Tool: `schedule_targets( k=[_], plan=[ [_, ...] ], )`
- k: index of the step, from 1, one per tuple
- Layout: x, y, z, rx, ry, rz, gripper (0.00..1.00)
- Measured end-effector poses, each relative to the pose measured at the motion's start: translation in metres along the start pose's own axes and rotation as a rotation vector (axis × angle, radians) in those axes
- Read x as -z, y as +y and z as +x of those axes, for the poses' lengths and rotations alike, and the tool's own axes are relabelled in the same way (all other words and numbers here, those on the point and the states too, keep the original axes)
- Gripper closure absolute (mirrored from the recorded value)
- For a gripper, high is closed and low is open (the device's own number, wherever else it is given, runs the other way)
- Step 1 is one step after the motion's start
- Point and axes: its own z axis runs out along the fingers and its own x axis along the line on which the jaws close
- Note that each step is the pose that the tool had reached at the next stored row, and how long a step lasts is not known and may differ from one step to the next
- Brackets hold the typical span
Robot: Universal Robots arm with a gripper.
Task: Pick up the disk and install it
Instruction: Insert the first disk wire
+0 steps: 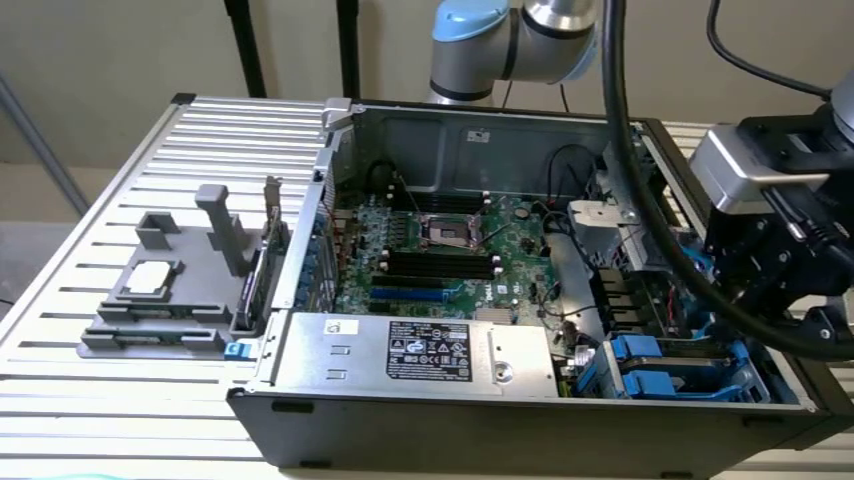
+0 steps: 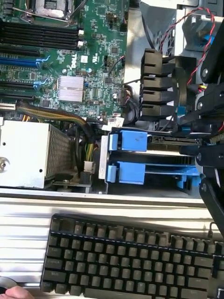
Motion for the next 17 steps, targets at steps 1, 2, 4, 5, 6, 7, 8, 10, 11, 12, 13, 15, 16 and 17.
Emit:
schedule_targets(
  k=[1, 2, 4, 5, 6, 7, 8, 10, 11, 12, 13, 15, 16, 17],
  plan=[
    [-0.0002, -0.0025, 0.001, 0.0, -0.0054, -0.0002, 0.69],
    [-0.0002, -0.0052, 0.002, -0.001, -0.0089, -0.0005, 0.69],
    [-0.0004, -0.011, 0.004, -0.001, -0.0127, -0.0022, 0.69],
    [-0.0005, -0.0137, 0.005, -0.001, -0.0132, -0.0035, 0.69],
    [-0.0006, -0.0155, 0.006, -0.001, -0.0137, -0.0047, 0.69],
    [-0.0008, -0.0164, 0.007, -0.001, -0.0144, -0.0059, 0.69],
    [-0.0011, -0.0168, 0.007, 0.001, -0.0148, -0.0074, 0.69],
    [-0.0028, -0.0169, 0.008, 0.008, -0.0164, -0.0107, 0.69],
    [-0.0036, -0.017, 0.008, 0.014, -0.0169, -0.0116, 0.69],
    [-0.0044, -0.0172, 0.008, 0.021, -0.0174, -0.0125, 0.69],
    [-0.0055, -0.0174, 0.008, 0.027, -0.018, -0.0133, 0.69],
    [-0.0083, -0.0187, 0.008, 0.039, -0.0189, -0.0143, 0.69],
    [-0.0098, -0.0196, 0.008, 0.044, -0.0192, -0.0148, 0.69],
    [-0.0111, -0.0204, 0.008, 0.049, -0.0196, -0.0152, 0.69]
  ],
)
